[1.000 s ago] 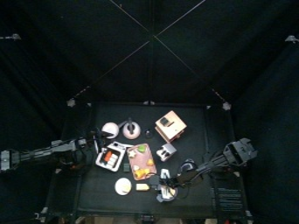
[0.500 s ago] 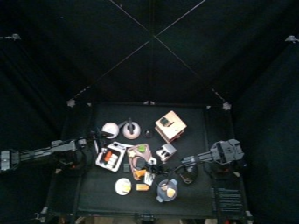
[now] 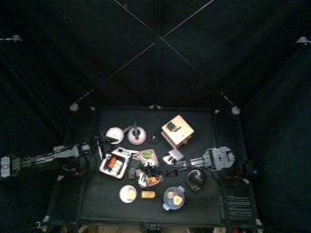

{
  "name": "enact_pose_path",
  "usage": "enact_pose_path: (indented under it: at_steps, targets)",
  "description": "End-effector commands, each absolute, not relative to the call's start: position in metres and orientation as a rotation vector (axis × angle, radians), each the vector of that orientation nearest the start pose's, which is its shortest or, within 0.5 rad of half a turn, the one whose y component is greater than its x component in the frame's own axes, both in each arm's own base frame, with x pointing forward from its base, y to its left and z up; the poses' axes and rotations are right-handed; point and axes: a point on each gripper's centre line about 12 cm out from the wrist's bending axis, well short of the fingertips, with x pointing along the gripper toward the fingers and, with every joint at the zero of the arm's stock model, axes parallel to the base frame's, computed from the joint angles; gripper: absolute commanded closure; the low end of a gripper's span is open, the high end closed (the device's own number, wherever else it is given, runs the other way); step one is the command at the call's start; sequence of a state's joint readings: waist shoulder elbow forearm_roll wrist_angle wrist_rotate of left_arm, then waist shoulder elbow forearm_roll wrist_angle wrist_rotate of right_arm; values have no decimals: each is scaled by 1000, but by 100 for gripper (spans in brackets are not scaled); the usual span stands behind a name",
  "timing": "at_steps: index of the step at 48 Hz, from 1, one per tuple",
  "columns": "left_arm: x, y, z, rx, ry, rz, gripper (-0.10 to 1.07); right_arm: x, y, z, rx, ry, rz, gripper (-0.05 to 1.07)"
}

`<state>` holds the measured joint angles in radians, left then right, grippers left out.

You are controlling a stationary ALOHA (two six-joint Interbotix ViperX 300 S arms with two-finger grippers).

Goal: Grab egg half from plate

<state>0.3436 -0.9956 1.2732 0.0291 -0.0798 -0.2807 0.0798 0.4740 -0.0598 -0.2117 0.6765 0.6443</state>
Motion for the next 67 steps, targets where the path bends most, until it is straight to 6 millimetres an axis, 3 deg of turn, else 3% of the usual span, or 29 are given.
enact_pose_path:
  at_steps: [1,35,67]
  targets:
    - [176,62,241,-275,135,359,17,526,20,162,319,1012,-313,14]
    - [176,63,240,-275,135,362,17,525,24,140,322,1067,-320,14]
    - [176,63,240,-274,136,362,17,522,29,146,326,1090,-332,14]
